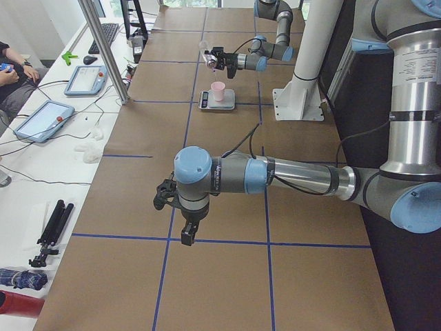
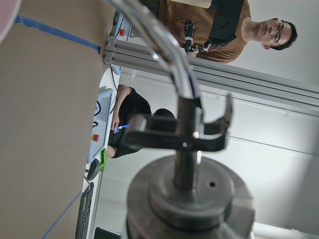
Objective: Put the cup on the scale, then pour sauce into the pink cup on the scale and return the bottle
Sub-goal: 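Tilt the bottle with the right gripper to pour into the cup, then turn the bottle upright and carry it back toward its spot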
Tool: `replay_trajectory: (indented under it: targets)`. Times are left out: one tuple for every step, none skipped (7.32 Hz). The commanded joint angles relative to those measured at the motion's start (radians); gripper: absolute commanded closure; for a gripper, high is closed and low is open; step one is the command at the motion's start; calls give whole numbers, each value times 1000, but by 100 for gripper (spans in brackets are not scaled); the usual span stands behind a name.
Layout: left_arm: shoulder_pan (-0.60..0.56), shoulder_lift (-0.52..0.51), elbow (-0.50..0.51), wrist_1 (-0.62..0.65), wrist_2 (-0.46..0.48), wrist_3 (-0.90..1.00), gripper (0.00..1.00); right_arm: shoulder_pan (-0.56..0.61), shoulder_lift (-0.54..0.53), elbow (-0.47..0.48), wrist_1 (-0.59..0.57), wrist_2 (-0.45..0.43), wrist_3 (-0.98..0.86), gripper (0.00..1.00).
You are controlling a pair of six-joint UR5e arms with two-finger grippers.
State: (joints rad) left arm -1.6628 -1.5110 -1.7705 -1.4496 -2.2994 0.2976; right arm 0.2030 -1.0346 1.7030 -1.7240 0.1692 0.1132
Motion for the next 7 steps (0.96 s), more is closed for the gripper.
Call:
replay_trajectory:
  targets:
    - [0,0,-3,0,0,0,0,1,-16,0,203,88,32,100]
    - [0,0,-1,1,-9,0,0,1,-43,-2,299,125,107,100]
    - [0,0,-1,1,-14,0,0,1,-45,1,360,185,162,100]
    - [0,0,-1,0,-14,0,0,4,-47,6,435,243,263,100]
    - [0,0,-1,0,-14,0,0,7,-45,16,505,281,290,100]
    - [0,0,-1,0,-14,0,0,9,-64,56,536,298,366,100]
    - [0,0,-1,0,-14,0,0,9,-97,64,537,315,481,100]
